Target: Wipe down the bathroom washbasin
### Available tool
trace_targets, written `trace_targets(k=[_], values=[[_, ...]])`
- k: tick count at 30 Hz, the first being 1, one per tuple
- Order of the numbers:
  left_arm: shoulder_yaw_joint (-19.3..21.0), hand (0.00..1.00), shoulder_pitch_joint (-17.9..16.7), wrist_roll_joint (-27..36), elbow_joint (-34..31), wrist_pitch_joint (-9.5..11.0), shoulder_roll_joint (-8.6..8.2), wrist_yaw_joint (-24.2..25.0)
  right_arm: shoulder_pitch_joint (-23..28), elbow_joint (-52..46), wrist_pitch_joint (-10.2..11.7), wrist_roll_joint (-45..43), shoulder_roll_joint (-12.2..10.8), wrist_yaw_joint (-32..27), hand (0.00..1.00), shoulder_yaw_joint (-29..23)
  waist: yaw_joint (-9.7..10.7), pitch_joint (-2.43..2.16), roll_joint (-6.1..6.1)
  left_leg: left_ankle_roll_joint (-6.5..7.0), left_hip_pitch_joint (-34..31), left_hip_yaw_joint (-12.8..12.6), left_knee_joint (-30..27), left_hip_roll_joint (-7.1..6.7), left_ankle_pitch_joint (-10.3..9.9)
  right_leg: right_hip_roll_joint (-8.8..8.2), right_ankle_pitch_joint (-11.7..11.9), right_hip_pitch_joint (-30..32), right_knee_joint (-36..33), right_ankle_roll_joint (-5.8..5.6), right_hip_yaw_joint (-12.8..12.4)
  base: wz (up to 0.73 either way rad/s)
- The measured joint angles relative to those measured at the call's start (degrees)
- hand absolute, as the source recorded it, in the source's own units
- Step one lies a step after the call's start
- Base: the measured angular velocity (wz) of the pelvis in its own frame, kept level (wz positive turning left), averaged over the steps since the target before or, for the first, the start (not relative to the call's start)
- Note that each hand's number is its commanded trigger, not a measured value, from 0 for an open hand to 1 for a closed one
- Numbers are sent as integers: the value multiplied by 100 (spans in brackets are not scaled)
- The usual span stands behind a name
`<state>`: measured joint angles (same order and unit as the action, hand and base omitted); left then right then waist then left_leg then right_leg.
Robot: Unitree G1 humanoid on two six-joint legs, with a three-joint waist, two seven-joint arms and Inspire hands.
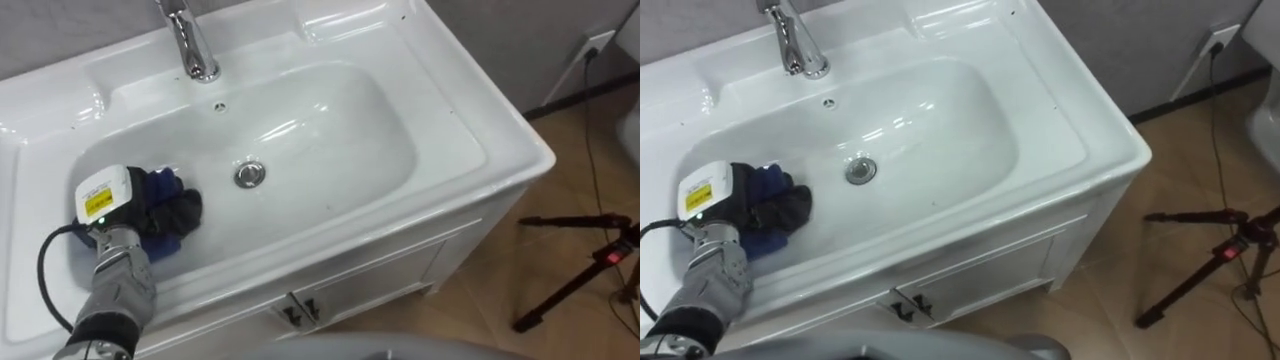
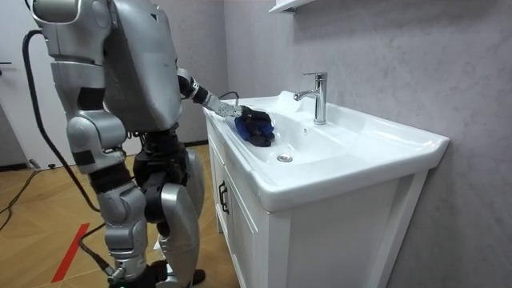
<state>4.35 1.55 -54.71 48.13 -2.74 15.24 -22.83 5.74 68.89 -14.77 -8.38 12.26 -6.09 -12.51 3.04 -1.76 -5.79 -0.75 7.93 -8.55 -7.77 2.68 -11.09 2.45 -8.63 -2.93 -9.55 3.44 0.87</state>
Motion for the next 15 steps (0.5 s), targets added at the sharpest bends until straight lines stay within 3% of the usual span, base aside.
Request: trace_targets(k=[4, 10, 14, 15], values=[[0, 100, 9, -5, -159, -121, 1, 195, 8, -1, 94, 137, 15, -15, 0, 6, 1, 0, -7, -25, -47, 93, 1, 15, 17, 0, -31, -3, -2, 48, 110, 13], [-76, 100, 20, 1, -325, -461, -7, 454, -69, 151, 153, 260, 25, -28, 0, 62, 81, 12, 9, -26, -25, 77, 5, 26, 17, 12, -64, -30, -6, 69, 116, 3], [-321, 100, 183, 9, -313, -748, -20, 486, -68, 253, 163, 505, 15, -34, 0, 522, 147, 69, 87, -39, -19, 72, 4, 31, 24, 10, -100, -6, -30, 68, 111, 8], [-462, 100, 299, 25, -293, -856, -20, 509, -90, 279, 185, 640, 11, -34, 0, 630, 169, 117, 127, -42, -20, 70, 0, 30, 26, 10, -113, 4, -34, 64, 105, 11]])
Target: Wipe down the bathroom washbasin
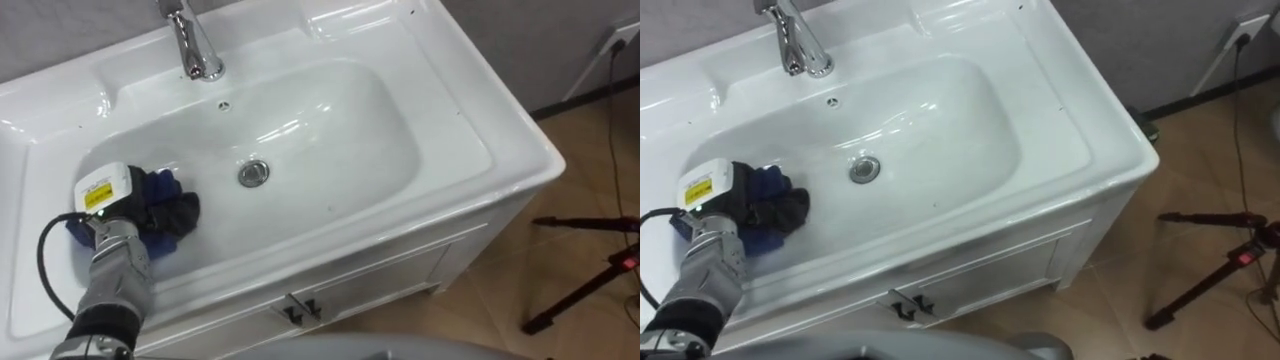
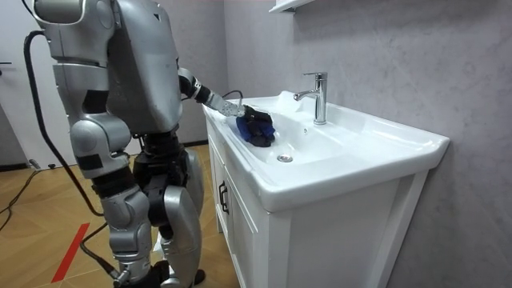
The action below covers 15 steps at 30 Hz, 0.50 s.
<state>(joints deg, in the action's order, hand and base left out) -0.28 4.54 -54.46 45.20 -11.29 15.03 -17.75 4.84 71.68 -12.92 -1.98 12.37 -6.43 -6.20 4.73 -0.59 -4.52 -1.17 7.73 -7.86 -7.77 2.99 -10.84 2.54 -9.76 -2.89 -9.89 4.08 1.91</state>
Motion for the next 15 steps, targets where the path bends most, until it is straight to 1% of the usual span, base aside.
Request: trace_targets(k=[2, 3, 4, 5, 6, 8, 10, 11, 12, 13, 14, 15], values=[[-235, 100, 253, 2, 136, -80, -53, 75, -67, 84, 50, 43, -27, -10, 0, 54, 47, 60, 82, -16, -3, -31, 1, -8, 10, -3, -21, 5, -13, -23, -4, 12], [-281, 100, 305, 13, 165, -95, -65, 81, -115, 152, 57, 44, -35, -11, 0, 54, 76, 74, 105, -24, -3, -31, 1, -13, 15, -7, -27, 7, -20, -30, -6, 5], [-332, 100, 406, 19, 218, -135, -124, 89, -183, 219, 60, 74, -51, -18, 0, 61, 118, 101, 147, -25, -6, -47, 1, -19, 16, -15, -32, 7, -23, -39, -8, 0], [-367, 100, 523, 57, 277, -204, -228, 90, -204, 217, 52, 195, -79, -57, 0, 75, 130, 104, 183, -25, -22, -96, 1, -27, 16, -29, -36, 27, -34, -46, -8, 0], [-395, 100, 589, 100, 309, -245, -277, 90, -207, 218, 41, 227, -90, -84, 0, 106, 134, 98, 200, -25, -27, -126, 2, -32, 16, -34, -41, 62, -66, -53, -18, -6], [-554, 100, 864, 425, 458, -320, -466, 88, -226, 246, 34, 417, -147, -118, 0, 323, 147, 105, 260, -24, -33, -160, 11, -54, 17, -57, -39, 108, -92, -68, -31, -5], [-577, 100, 977, 713, 521, -325, -554, 77, -312, 385, 32, 465, -217, -115, 0, 381, 162, 101, 308, -24, -28, -213, 10, -65, 16, -56, -39, 124, -94, -79, -87, -10], [-688, 100, 1022, 955, 520, -326, -564, 30, -383, 430, 30, 534, -257, -123, 0, 391, 207, 99, 314, -23, -66, -286, 7, -68, 17, -62, -29, 163, -92, -94, -101, -7], [-721, 100, 1067, 1096, 521, -327, -575, 30, -410, 453, 30, 605, -272, -124, 0, 393, 263, 99, 314, -23, -99, -298, 6, -72, 17, -59, -26, 183, -90, -99, -81, 12], [-757, 100, 1168, 1344, 535, -332, -625, 31, -473, 503, 29, 694, -312, -123, 0, 390, 357, 103, 320, -22, -135, -313, 12, -81, 17, -58, -21, 206, -85, -110, -26, 17], [-765, 100, 1236, 1552, 541, -337, -706, 31, -497, 502, 25, 820, -364, -128, 0, 411, 376, 94, 350, -22, -153, -321, 10, -87, 18, -66, -17, 230, -94, -114, -30, 10], [-769, 100, 1271, 1640, 542, -332, -747, 31, -499, 495, 28, 879, -387, -117, 0, 456, 385, 87, 369, -21, -168, -337, 10, -88, 18, -67, -15, 253, -99, -118, -37, 0]])
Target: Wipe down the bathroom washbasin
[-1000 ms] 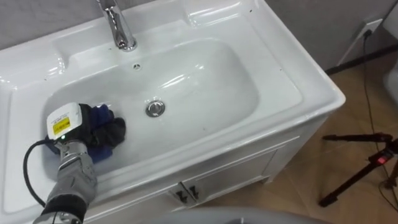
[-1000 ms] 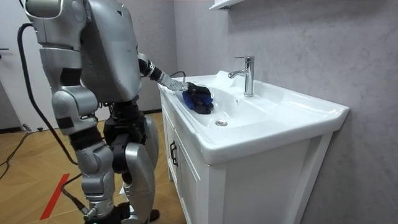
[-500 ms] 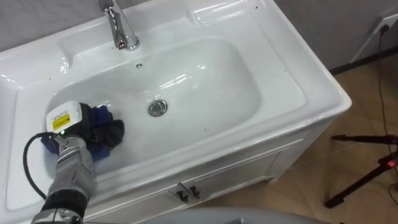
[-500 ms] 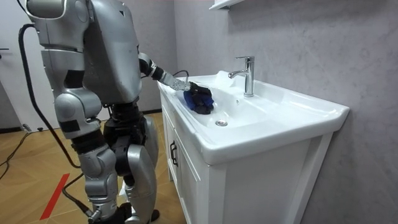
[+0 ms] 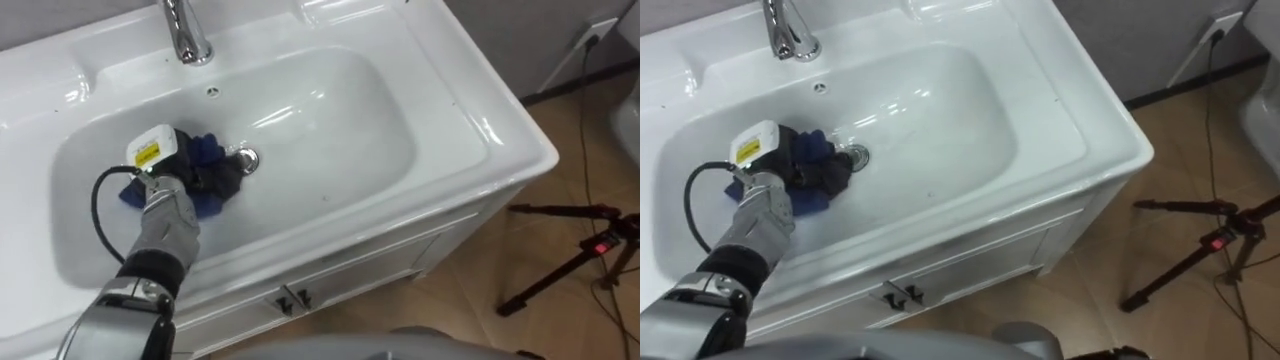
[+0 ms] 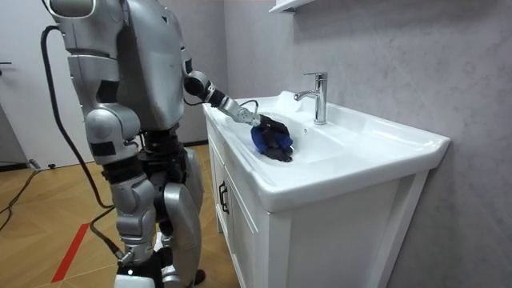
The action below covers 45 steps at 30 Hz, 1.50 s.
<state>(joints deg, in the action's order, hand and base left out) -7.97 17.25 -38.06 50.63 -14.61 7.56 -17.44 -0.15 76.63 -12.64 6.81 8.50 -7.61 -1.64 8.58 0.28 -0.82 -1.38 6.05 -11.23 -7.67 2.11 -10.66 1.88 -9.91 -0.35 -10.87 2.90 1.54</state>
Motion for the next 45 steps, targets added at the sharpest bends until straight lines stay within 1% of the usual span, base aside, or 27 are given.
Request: trace_targets(k=[1, 2, 4, 6, 7, 8, 9, 10, 12, 13, 14, 15, 17, 19, 20, 21, 22, 25, 26, 29, 31, 34, 38, 40, 42, 44, 45], values=[[-62, 100, 89, 209, 10, 19, -66, 2, -48, 4, -1, 114, -48, 32, 0, 59, 55, 3, 34, 4, -53, -69, -1, 1, 2, 0, 16, 59, 4, -11, -3, -7], [-139, 100, 176, 278, 20, -45, -126, -35, -115, 7, -1, 234, -82, 35, 0, 96, 74, 1, 59, 13, -104, -128, 0, 4, 8, 6, 49, 124, 11, -23, -42, -11], [-139, 100, 279, 530, 74, -50, -130, -44, -185, 34, 5, 289, -89, 67, 0, 129, 80, 5, 82, 30, -143, -142, -2, -9, 18, 5, 88, 166, 26, -40, -105, -12], [-143, 100, 351, 914, 100, -37, -131, -71, -228, 93, 10, 294, -85, 137, 0, 175, 161, 5, 109, 56, -159, -147, -1, -39, 34, -33, 95, 170, 28, -63, -80, 5], [-169, 100, 378, 1165, 101, 10, -132, -97, -286, 113, 9, 292, -85, 156, 0, 253, 255, 5, 130, 93, -181, -181, 0, -67, 59, -69, 102, 189, 24, -88, -61, 0], [-293, 100, 435, 1328, 91, 29, -134, -108, -349, 131, 7, 314, -85, 159, 0, 305, 283, 6, 146, 109, -205, -294, 1, -77, 70, -86, 124, 229, 22, -119, -97, 0], [-374, 100, 477, 1397, 65, 26, -137, -106, -366, 126, 8, 326, -89, 166, 0, 336, 288, 3, 156, 109, -226, -318, 1, -81, 70, -90, 140, 257, 23, -134, -117, -14], [-456, 100, 549, 1540, 50, 39, -172, -106, -442, 129, 8, 304, -106, 195, 0, 381, 336, 16, 191, 122, -267, -378, 5, -92, 78, -103, 174, 309, 27, -160, -147, -14], [-656, 100, 661, 1732, 36, 121, -191, -106, -508, 132, 18, 290, -107, 290, 0, 443, 449, 11, 247, 151, -325, -436, 2, -102, 95, -135, 223, 341, 73, -197, -157, -1], [-884, 100, 757, 2022, 41, 152, -214, -92, -560, 130, 25, 289, -96, 354, 0, 566, 567, 17, 269, 181, -364, -449, 3, -100, 113, -171, 265, 329, 136, -231, -122, 8], [-1096, 100, 850, 2184, 55, 225, -285, -71, -592, 131, 69, 289, -93, 406, 0, 655, 618, 24, 283, 185, -394, -453, 2, -117, 114, -191, 295, 350, 153, -256, -136, 8], [-1177, 100, 887, 2241, 64, 272, -327, -54, -606, 130, 90, 290, -94, 428, 0, 711, 665, 25, 288, 190, -407, -456, 3, -128, 118, -203, 309, 351, 170, -271, -134, 0], [-1324, 100, 1047, 2318, 193, 472, -523, 17, -606, 127, 179, 318, -82, 525, 0, 759, 738, 26, 293, 213, -446, -454, 2, -177, 131, -248, 358, 356, 224, -317, -138, 0], [-1417, 100, 1085, 2515, 133, 516, -535, 77, -601, 127, 260, 443, -73, 564, 0, 840, 819, 22, 285, 221, -474, -444, -1, -200, 127, -277, 363, 368, 227, -340, -110, 10], [-1477, 100, 1129, 2588, 56, 508, -535, 130, -605, 122, 338, 493, -58, 586, 0, 877, 871, 23, 254, 313, -542, -439, -1, -199, 106, -283, 367, 415, 229, -355, -46, 19], [-1502, 100, 1161, 2632, 16, 509, -535, 190, -606, 120, 369, 514, -42, 590, 0, 917, 872, 26, 237, 364, -576, -439, 4, -195, 95, -282, 370, 445, 222, -360, -19, 25], [-1577, 100, 1215, 2702, -26, 532, -534, 279, -608, 121, 423, 531, -29, 606, 0, 961, 882, 4, 191, 416, -646, -431, 7, -193, 93, -287, 395, 446, 222, -373, 31, 17], [-1659, 100, 1228, 2737, -201, 540, -522, 451, -615, 139, 575, 537, -20, 708, 0, 1125, 873, 5, 191, 429, -704, -374, 3, -198, 93, -299, 411, 460, 225, -373, 65, 14], [-1711, 100, 1228, 2741, -295, 540, -523, 520, -616, 138, 638, 536, 2, 719, 0, 1202, 885, 8, 176, 435, -729, -319, -7, -202, 89, -314, 411, 460, 228, -373, 138, 20], [-1905, 100, 1228, 2929, -554, 550, -523, 723, -641, 135, 765, 584, 45, 725, 0, 1436, 862, 34, 136, 438, -755, -242, -5, -202, 87, -329, 411, 457, 226, -373, 263, 18], [-1959, 100, 1229, 3096, -631, 592, -523, 812, -678, 135, 795, 589, 57, 693, 0, 1582, 856, 49, 111, 438, -757, -220, -3, -197, 87, -329, 411, 450, 226, -373, 324, 8], [-1995, 100, 1229, 3195, -756, 595, -523, 947, -721, 133, 816, 600, 84, 660, 0, 1675, 851, 71, 63, 438, -769, -209, -5, -197, 87, -336, 411, 450, 227, -374, 337, 7], [-2030, 100, 1251, 3290, -789, 595, -524, 1087, -722, 125, 817, 664, 79, 546, 0, 1675, 851, 80, 12, 438, -758, -209, -17, -200, 88, -369, 411, 423, 227, -374, 373, 1], [-2030, 100, 1253, 3286, -790, 595, -523, 1117, -727, 126, 818, 664, 66, 515, 0, 1672, 849, 83, 8, 438, -756, -209, -28, -197, 88, -379, 410, 413, 227, -374, 386, 0], [-2029, 100, 1252, 3120, -785, 604, -523, 1149, -719, 133, 832, 669, 56, 487, 0, 1657, 846, 112, 22, 438, -716, -209, -50, -196, 88, -377, 409, 354, 240, -375, 356, 0], [-2031, 100, 1238, 2689, -761, 628, -520, 1196, -705, 132, 817, 668, 37, 447, 0, 1613, 820, 130, 28, 437, -639, -214, -54, -195, 88, -364, 403, 273, 262, -369, 333, -5], [-2023, 100, 1229, 2591, -718, 662, -524, 1200, -701, 131, 807, 664, 37, 451, 0, 1612, 809, 133, 33, 436, -618, -226, -52, -195, 87, -357, 400, 250, 277, -367, 324, -12]])
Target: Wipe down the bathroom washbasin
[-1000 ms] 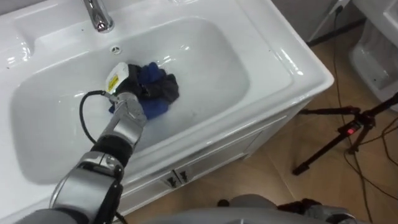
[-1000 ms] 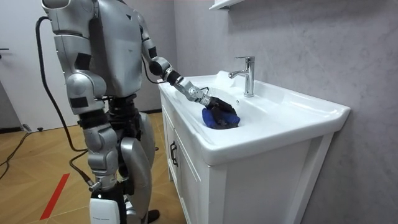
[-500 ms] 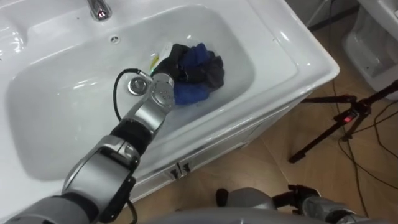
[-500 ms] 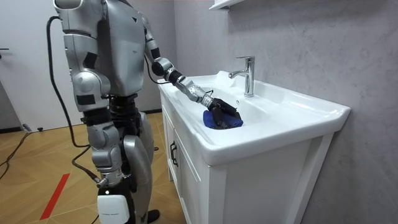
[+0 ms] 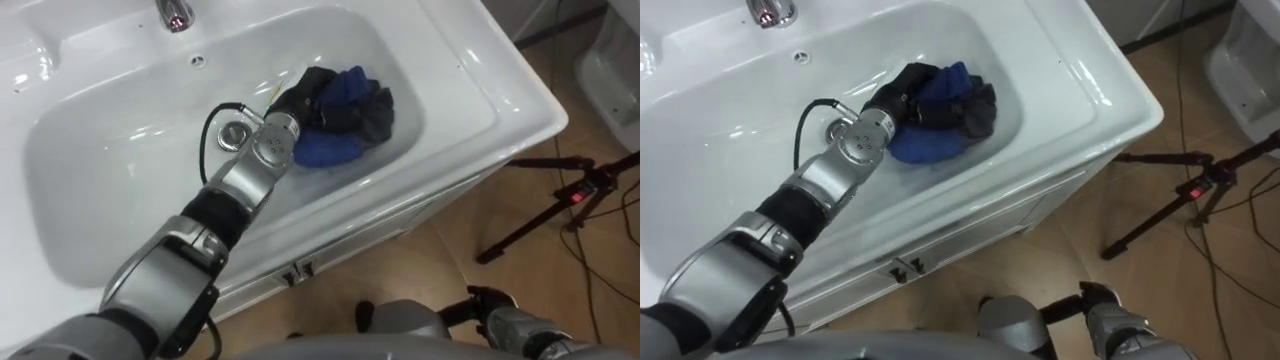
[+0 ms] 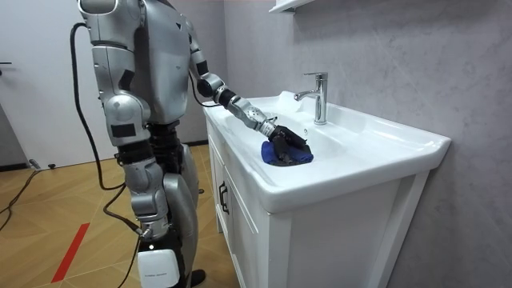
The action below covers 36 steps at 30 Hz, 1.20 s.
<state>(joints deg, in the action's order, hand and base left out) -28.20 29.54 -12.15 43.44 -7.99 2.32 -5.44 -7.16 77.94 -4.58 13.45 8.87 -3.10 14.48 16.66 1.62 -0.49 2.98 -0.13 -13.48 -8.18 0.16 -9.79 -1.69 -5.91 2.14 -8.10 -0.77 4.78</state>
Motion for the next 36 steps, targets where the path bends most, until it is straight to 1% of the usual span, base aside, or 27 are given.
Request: trace_targets(k=[3, 4, 5, 6, 7, 9, 10, 11, 12, 13, 14, 15, 16, 17, 18, 19, 20, 21, 22, 23, 24, 26, 28, 31, 33, 35, 36], values=[[132, 100, -172, -452, 124, 183, -1, 33, 74, -10, -16, 10, -1, 3, 0, -42, -116, 18, 26, -4, 103, -36, 65, 10, -2, 33, -20, -75, 37, 27, -6, -7], [191, 100, -295, -645, 193, 300, 28, 24, 146, -25, -23, 41, -2, -8, 0, -92, -177, 36, 70, -17, 165, -36, 74, 17, -10, 57, -44, -129, 34, 29, -29, 0], [285, 100, -490, -799, 229, 404, 28, -3, 217, -39, -40, 78, -8, -43, 0, -188, -269, 23, 90, -32, 196, -37, 81, 26, -23, 83, -63, -144, 25, 35, -108, -7], [334, 100, -567, -842, 281, 472, 28, -31, 238, -45, -49, 83, -10, -59, 0, -211, -313, 13, 96, -40, 220, -44, 82, 30, -29, 95, -69, -150, 16, 37, -150, -16], [486, 100, -680, -877, 400, 592, 26, -61, 291, -77, -57, 82, -9, -97, 0, -228, -450, 11, 100, -53, 288, -73, 89, 35, -38, 111, -80, -191, 1, 45, -166, -16], [789, 100, -889, -899, 532, 700, 22, -68, 463, -193, -47, 98, -14, -132, 0, -246, -578, -20, 129, -86, 395, -80, 89, 33, -62, 128, -108, -264, 6, 62, -162, -6], [1025, 100, -1011, -1026, 610, 776, 33, -77, 545, -204, -52, 111, -16, -128, 0, -305, -644, -50, 165, -103, 436, -74, 88, 35, -72, 141, -127, -330, 9, 77, -153, 0], [1238, 100, -1146, -1142, 642, 830, 70, -131, 622, -205, -58, 108, -23, -112, 0, -417, -747, -92, 181, -125, 475, -67, 96, 47, -85, 159, -147, -366, 6, 91, -161, 0], [1352, 100, -1198, -1194, 672, 855, 81, -159, 656, -199, -62, 63, -24, -110, 0, -468, -795, -104, 190, -135, 496, -67, 97, 56, -92, 170, -151, -418, 10, 98, -163, 0], [1626, 100, -1293, -1374, 709, 899, 95, -197, 715, -186, -66, -17, -24, -109, 0, -577, -871, -117, 191, -145, 553, -66, 101, 67, -97, 183, -158, -480, 11, 111, -156, 0], [1875, 100, -1429, -1511, 731, 929, 130, -294, 797, -172, -69, -76, -22, -117, 0, -736, -919, -140, 179, -154, 614, -53, 102, 70, -102, 190, -170, -532, 19, 126, -149, 0], [1992, 100, -1499, -1570, 731, 960, 163, -336, 859, -163, -77, -122, -22, -124, 0, -827, -925, -145, 173, -159, 643, -43, 103, 69, -105, 190, -188, -542, 16, 131, -144, 0], [2216, 100, -1635, -1652, 731, 1017, 250, -480, 895, -190, -122, -219, -23, -141, 0, -971, -934, -152, 159, -171, 689, -25, 117, 70, -112, 195, -224, -583, 0, 139, -135, 0], [2311, 100, -1699, -1716, 731, 1032, 311, -582, 924, -207, -146, -269, -24, -165, 0, -1022, -942, -154, 156, -177, 710, -23, 123, 74, -116, 203, -240, -598, -9, 145, -135, 0], [2427, 100, -1782, -1837, 736, 1036, 494, -764, 988, -190, -203, -432, -23, -197, 0, -1099, -984, -156, 149, -202, 761, -22, 151, 87, -130, 228, -267, -598, -50, 163, -144, -10], [2479, 100, -1884, -2113, 736, 1036, 745, -1001, 1061, -182, -299, -718, -19, -224, 0, -1146, -1029, -173, 146, -232, 786, -22, 154, 110, -150, 253, -285, -598, -72, 182, -158, -13], [2526, 100, -1938, -2262, 737, 1035, 864, -1128, 1092, -174, -338, -899, -17, -239, 0, -1157, -1040, -187, 148, -243, 786, -22, 154, 121, -156, 264, -287, -599, -69, 192, -155, -10], [2602, 100, -2032, -2539, 757, 1028, 1074, -1406, 1135, -169, -488, -1253, -16, -288, 0, -1220, -1057, -201, 140, -251, 794, -7, 156, 135, -157, 280, -290, -603, -66, 210, -147, -9], [2655, 100, -2131, -2814, 806, 1019, 1239, -1696, 1162, -166, -640, -1488, -8, -349, 0, -1384, -1096, -220, 112, -263, 812, 43, 162, 142, -150, 289, -288, -620, -65, 230, -153, -16], [2692, 100, -2265, -3099, 830, 979, 1350, -1971, 1180, -180, -727, -1686, 7, -391, 0, -1510, -1097, -234, 81, -271, 863, 139, 164, 142, -144, 294, -296, -649, -66, 249, -173, -20], [2686, 100, -2331, -3245, 833, 937, 1387, -2089, 1191, -189, -752, -1790, 13, -402, 0, -1568, -1095, -244, 66, -271, 894, 175, 163, 142, -144, 299, -302, -676, -65, 259, -190, -21], [2669, 100, -2478, -3750, 861, 711, 1404, -2370, 1197, -228, -807, -2070, 35, -427, 0, -1596, -1092, -273, 31, -272, 985, 280, 151, 142, -143, 315, -337, -743, -69, 289, -268, -20], [2658, 100, -2518, -4070, 894, 583, 1407, -2523, 1185, -280, -811, -2118, 36, -414, 0, -1614, -1095, -278, 23, -292, 1005, 288, 139, 155, -130, 333, -344, -739, -70, 305, -314, -19], [2613, 100, -2578, -4572, 960, 311, 1398, -2696, 1189, -405, -946, -2125, 36, -322, 0, -1726, -1093, -282, 23, -293, 1106, 287, 140, 184, -130, 368, -374, -812, -71, 356, -356, -11], [2596, 100, -2622, -4758, 965, 185, 1391, -2751, 1190, -447, -1001, -2125, 36, -281, 0, -1774, -1094, -285, 20, -297, 1165, 287, 138, 203, -127, 389, -397, -827, -77, 388, -385, -10], [2599, 100, -2683, -4776, 965, 46, 1372, -2759, 1207, -488, -1044, -2130, 38, -207, 0, -1800, -1094, -297, 18, -316, 1218, 288, 136, 225, -116, 412, -411, -903, -77, 420, -421, -9], [2603, 100, -2699, -4780, 965, 20, 1365, -2758, 1209, -494, -1046, -2130, 38, -195, 0, -1810, -1094, -298, 18, -319, 1244, 288, 135, 228, -114, 415, -419, -923, -78, 432, -430, -6]])
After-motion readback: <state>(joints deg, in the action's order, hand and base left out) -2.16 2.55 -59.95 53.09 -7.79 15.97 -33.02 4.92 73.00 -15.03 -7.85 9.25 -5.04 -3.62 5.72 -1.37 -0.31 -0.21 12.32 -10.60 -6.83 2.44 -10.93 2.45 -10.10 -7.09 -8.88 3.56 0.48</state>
